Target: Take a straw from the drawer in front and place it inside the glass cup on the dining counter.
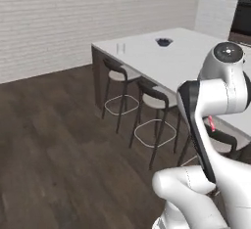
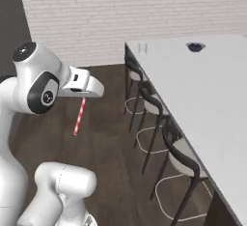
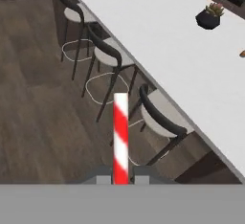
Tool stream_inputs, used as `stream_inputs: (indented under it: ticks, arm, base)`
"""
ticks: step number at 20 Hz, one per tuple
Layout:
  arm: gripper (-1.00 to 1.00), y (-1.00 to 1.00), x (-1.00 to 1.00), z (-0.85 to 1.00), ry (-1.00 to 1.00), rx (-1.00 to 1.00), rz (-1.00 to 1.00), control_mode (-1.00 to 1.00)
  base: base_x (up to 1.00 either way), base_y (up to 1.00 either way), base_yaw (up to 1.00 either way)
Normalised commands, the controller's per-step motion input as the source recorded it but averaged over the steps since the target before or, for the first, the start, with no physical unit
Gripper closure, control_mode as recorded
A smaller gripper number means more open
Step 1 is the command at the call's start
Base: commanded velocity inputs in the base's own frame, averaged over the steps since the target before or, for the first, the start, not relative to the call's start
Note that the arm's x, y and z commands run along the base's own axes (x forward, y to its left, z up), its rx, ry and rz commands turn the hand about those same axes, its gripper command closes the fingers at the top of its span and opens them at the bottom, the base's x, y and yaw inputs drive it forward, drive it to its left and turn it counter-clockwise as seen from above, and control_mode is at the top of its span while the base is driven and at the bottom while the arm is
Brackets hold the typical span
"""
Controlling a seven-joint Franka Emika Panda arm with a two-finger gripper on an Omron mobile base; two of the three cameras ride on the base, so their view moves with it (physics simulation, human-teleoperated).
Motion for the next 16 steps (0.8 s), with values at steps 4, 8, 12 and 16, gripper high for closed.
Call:
stream_inputs:
  ticks: [4,8,12,16]
  arm:
    - [1.00,0.00,0.00,0.00,0.00,0.00,0.00,1.00]
    - [1.00,0.00,0.00,0.00,0.00,0.00,0.00,1.00]
    - [1.00,0.00,0.00,0.00,0.00,0.00,0.00,1.00]
    - [1.00,0.00,0.00,0.00,0.00,0.00,0.00,1.00]
  base:
    - [0.77,0.97,-0.51]
    - [0.65,1.00,-0.49]
    - [0.59,1.00,-0.49]
    - [0.51,1.00,-0.47]
